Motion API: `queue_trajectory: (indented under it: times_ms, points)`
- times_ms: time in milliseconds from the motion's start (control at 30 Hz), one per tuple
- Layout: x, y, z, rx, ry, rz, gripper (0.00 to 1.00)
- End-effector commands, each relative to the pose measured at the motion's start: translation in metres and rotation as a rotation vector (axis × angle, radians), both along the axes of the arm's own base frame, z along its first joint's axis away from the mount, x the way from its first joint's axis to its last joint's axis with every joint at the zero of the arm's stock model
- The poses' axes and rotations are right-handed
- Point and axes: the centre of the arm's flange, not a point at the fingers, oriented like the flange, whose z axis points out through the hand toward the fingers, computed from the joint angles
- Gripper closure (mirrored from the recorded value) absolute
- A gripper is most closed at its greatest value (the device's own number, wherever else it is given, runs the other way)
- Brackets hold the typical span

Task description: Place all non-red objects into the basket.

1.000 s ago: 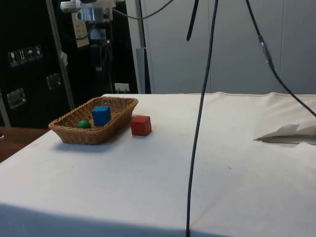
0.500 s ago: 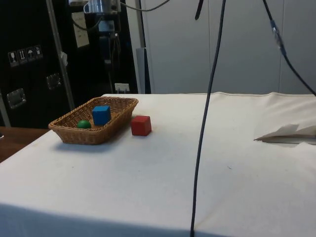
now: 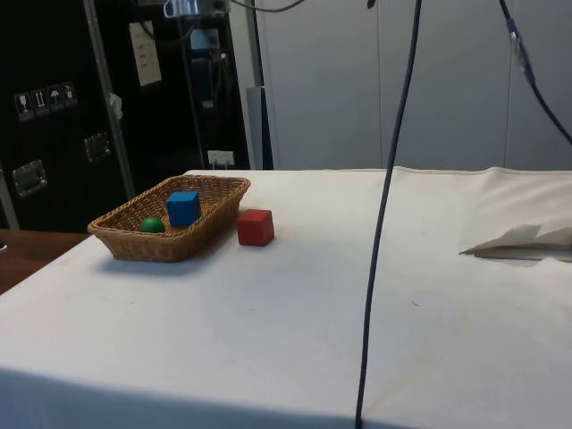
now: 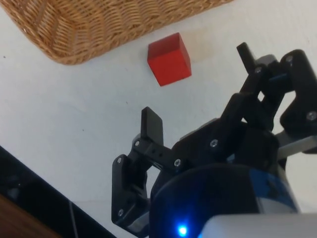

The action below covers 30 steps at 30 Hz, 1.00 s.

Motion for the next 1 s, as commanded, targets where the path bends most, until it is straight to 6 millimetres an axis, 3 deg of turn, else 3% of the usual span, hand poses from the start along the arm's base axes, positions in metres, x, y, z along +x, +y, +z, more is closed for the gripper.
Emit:
queue_trajectory:
  times_ms: [0,967]
  points:
    - [-0.005,0.000,0.003,-0.010,0.001,-0.008,0.00]
    - [-0.052,0.000,0.009,0.037,0.045,-0.073,0.00]
